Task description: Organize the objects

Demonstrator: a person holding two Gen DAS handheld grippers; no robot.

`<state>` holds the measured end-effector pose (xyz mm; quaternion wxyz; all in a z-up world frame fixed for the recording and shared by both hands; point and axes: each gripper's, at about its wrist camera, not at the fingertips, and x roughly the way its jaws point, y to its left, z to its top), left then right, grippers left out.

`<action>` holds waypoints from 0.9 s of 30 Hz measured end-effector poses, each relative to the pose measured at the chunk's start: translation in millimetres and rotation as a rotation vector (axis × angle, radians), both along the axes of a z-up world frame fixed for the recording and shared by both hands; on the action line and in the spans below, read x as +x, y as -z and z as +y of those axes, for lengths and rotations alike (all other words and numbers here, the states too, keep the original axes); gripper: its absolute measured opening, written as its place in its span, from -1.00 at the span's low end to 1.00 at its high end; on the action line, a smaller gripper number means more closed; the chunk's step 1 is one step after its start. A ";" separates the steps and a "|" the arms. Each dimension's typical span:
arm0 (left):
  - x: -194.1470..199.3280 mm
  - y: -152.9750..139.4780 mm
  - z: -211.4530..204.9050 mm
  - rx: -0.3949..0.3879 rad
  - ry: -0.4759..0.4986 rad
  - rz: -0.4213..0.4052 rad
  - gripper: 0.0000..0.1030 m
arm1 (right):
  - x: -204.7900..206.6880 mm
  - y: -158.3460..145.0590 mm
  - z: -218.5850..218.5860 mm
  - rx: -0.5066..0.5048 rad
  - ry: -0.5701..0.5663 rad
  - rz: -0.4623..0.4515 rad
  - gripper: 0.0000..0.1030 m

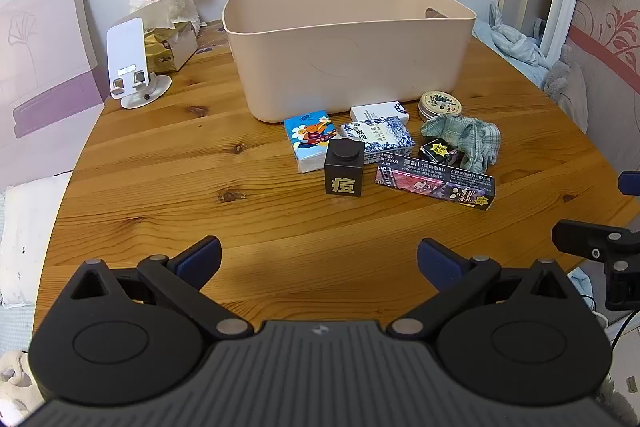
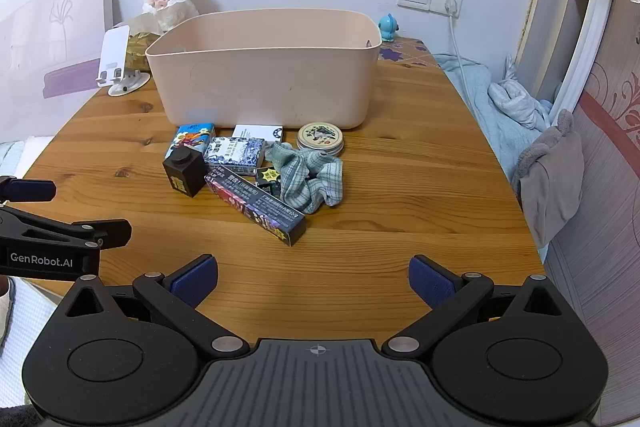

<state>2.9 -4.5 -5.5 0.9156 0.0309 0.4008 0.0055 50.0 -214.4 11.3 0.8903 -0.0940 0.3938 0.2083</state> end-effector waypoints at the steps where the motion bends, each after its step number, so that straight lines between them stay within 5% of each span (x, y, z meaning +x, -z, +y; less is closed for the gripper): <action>1: 0.0 -0.1 -0.1 0.000 0.000 0.000 1.00 | 0.0 -0.3 -0.1 -0.001 -0.001 0.000 1.00; 27: 2.1 0.9 0.6 0.002 -0.059 0.007 1.00 | 1.8 2.9 3.4 -0.009 -0.007 0.004 1.00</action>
